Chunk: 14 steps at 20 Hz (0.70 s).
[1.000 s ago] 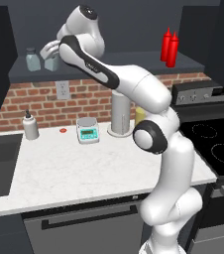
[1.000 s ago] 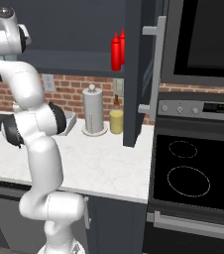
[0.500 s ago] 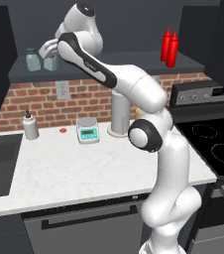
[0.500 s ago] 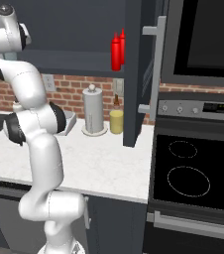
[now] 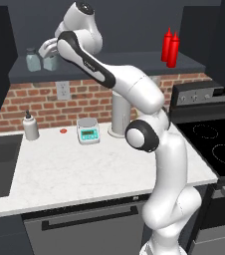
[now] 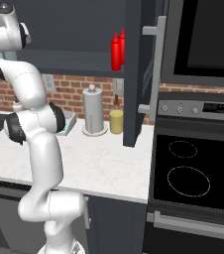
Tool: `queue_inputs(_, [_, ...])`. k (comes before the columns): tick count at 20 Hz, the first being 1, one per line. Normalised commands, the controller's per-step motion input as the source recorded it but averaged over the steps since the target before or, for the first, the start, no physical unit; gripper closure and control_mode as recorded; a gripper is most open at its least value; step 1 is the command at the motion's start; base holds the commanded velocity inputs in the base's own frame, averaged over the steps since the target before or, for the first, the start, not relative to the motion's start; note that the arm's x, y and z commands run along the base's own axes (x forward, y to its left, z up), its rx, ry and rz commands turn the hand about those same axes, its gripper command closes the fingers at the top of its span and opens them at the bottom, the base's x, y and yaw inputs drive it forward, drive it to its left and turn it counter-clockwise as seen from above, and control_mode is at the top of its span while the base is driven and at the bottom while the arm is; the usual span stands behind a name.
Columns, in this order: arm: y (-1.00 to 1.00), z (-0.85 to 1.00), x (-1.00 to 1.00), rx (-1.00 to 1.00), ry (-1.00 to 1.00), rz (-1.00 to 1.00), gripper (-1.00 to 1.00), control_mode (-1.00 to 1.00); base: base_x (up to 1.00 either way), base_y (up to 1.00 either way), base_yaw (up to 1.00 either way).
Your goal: Put the shaker and condiment bottle from the counter next to their counterparts in the cabinet.
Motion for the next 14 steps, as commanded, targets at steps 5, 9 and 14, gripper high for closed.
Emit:
queue_inputs(5, [0.00,0.00,0.01,0.00,0.00,0.00,-1.00,-1.00,0.00,0.00,0.00])
queue_inputs(9, [0.00,-0.02,0.04,0.00,0.00,0.00,-1.00,-1.00,0.00,0.00,0.00])
queue_inputs(14, [0.00,0.00,0.02,0.00,0.00,0.00,-1.00,-1.00,0.00,0.00,0.00])
